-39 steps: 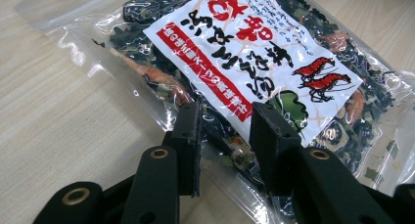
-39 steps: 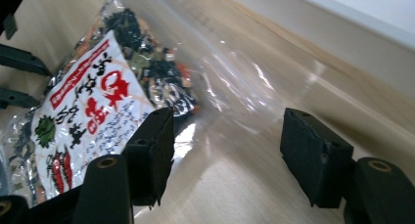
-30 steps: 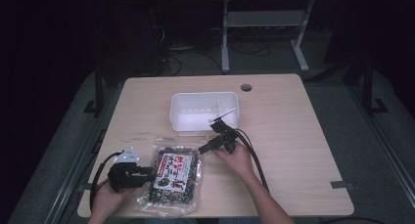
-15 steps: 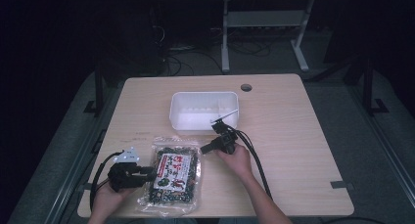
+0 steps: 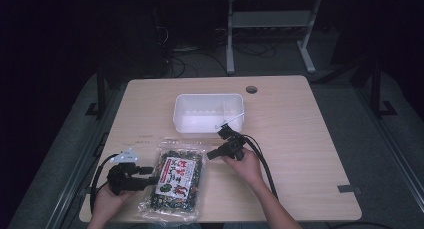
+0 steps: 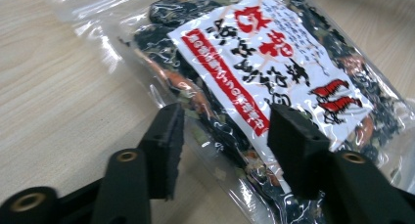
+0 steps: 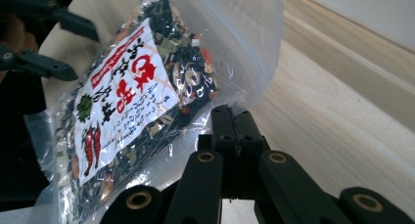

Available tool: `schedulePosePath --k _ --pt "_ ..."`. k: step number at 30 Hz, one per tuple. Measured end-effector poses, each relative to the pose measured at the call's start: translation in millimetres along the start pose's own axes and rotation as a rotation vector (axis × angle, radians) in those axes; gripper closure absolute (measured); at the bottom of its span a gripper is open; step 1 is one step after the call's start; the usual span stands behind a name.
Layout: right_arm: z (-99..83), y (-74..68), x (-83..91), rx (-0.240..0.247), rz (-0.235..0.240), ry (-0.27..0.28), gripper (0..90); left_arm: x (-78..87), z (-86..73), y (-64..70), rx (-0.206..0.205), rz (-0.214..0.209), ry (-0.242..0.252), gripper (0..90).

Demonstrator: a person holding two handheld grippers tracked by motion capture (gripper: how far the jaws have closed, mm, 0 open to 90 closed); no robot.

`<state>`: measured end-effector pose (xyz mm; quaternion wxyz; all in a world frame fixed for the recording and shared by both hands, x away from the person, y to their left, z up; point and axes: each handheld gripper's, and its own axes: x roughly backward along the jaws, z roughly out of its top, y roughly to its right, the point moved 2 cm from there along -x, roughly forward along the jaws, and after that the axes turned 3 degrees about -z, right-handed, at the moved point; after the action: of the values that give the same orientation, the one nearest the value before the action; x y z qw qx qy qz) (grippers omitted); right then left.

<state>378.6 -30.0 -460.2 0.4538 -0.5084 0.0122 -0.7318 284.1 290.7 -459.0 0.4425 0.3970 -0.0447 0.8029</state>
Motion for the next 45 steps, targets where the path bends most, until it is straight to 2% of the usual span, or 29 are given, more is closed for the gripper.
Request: schedulePosePath --k 3,9,11,17,21,23,28,34,36,38,40,42,45 --pt "0.2 -7.1 9.8 0.036 -0.001 0.027 89.6 -0.4 0.3 -2.7 0.034 -0.009 0.017 33.3" --pt "1.9 -17.8 28.9 0.094 -0.021 0.075 89.6 -2.8 1.2 -6.7 0.083 -0.032 0.038 21.6" --pt "4.1 -23.4 39.5 0.129 -0.028 0.103 89.7 -4.5 1.1 -7.9 0.09 -0.048 0.037 20.0" --pt "6.5 -31.1 53.4 0.168 -0.029 0.144 89.7 -11.9 4.1 -8.2 0.126 -0.131 0.034 21.0" --pt "9.3 -39.0 64.4 0.203 -0.023 0.177 89.7 -16.4 6.9 -5.9 0.13 -0.17 0.036 21.7" --pt "10.5 -41.8 67.6 0.217 -0.023 0.185 89.7 -18.0 8.3 -4.5 0.125 -0.204 0.043 24.1" --pt "13.2 -47.4 75.0 0.238 -0.018 0.21 89.7 -18.2 10.9 -1.0 0.119 -0.243 0.066 31.5" --pt "13.5 -47.2 84.4 0.24 0.007 0.246 89.6 -9.8 15.8 6.7 0.088 -0.298 0.154 51.0" --pt "13.2 -46.5 86.3 0.238 0.018 0.249 89.6 -7.7 17.3 8.8 0.074 -0.306 0.168 52.9" --pt "12.7 -44.8 89.9 0.24 0.047 0.253 89.1 -6.7 18.3 11.1 0.057 -0.314 0.175 61.0" --pt "12.4 -44.4 90.9 0.241 0.053 0.253 88.1 -5.4 19.6 14.2 0.033 -0.311 0.184 63.0" --pt "11.9 -42.9 92.4 0.239 0.071 0.258 84.5 -4.1 20.8 16.3 0.008 -0.313 0.186 65.0" --pt "12.8 -38.9 91.6 0.223 0.112 0.247 74.4 -3.7 22.6 19.3 -0.018 -0.307 0.183 67.6"
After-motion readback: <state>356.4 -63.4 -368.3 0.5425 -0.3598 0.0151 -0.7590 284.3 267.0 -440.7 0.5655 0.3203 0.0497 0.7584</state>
